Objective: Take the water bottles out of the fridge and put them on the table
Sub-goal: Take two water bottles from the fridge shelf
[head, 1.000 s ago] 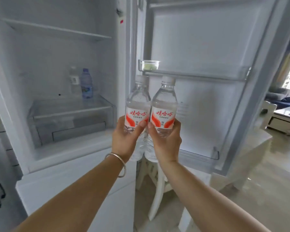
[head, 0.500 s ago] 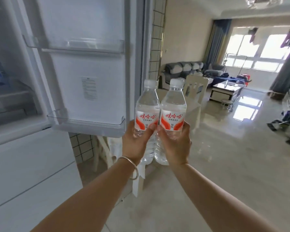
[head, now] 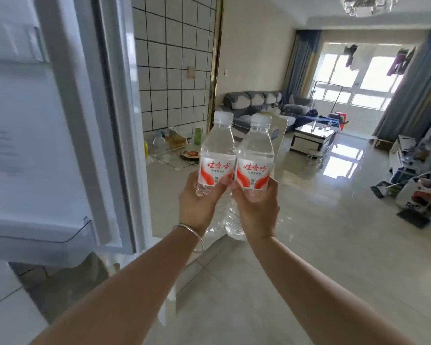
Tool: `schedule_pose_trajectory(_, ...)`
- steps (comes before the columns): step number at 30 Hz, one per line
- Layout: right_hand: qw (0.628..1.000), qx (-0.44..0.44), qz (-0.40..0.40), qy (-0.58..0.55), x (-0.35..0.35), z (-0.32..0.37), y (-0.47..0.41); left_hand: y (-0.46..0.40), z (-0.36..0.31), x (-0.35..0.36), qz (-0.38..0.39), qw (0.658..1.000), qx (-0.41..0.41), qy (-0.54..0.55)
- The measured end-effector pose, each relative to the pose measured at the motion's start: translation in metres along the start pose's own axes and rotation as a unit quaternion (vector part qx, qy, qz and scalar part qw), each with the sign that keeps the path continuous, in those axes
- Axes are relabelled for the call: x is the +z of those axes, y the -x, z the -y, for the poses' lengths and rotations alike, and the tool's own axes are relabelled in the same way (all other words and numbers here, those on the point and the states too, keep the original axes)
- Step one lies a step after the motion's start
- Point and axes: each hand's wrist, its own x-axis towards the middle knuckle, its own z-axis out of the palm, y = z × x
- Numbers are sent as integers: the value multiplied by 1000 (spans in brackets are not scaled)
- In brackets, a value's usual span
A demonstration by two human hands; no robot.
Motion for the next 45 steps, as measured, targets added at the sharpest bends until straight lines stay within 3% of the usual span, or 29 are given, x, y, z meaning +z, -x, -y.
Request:
schedule_pose_trajectory(12,998,9,66,-3,83,-90,-208,-194,82,83,-69,998,2,-7)
schedule_pose_trajectory(20,975,17,215,-50,171,-150,-326,-312,134,93,-140,986,-2,-93)
schedule_pose_trajectory(27,911,18,410,-39,269,-201,-377,-386,201,44,-217,970,-28,-110)
schedule_pose_trajectory(35,819,139,553,-62,431,-265,-415,-485,285,-47,-271,946,-90,-154)
schedule_pose_trajectory(45,778,159,607,29,583,-339,-427,-567,356,-130,-332,912,-112,-214)
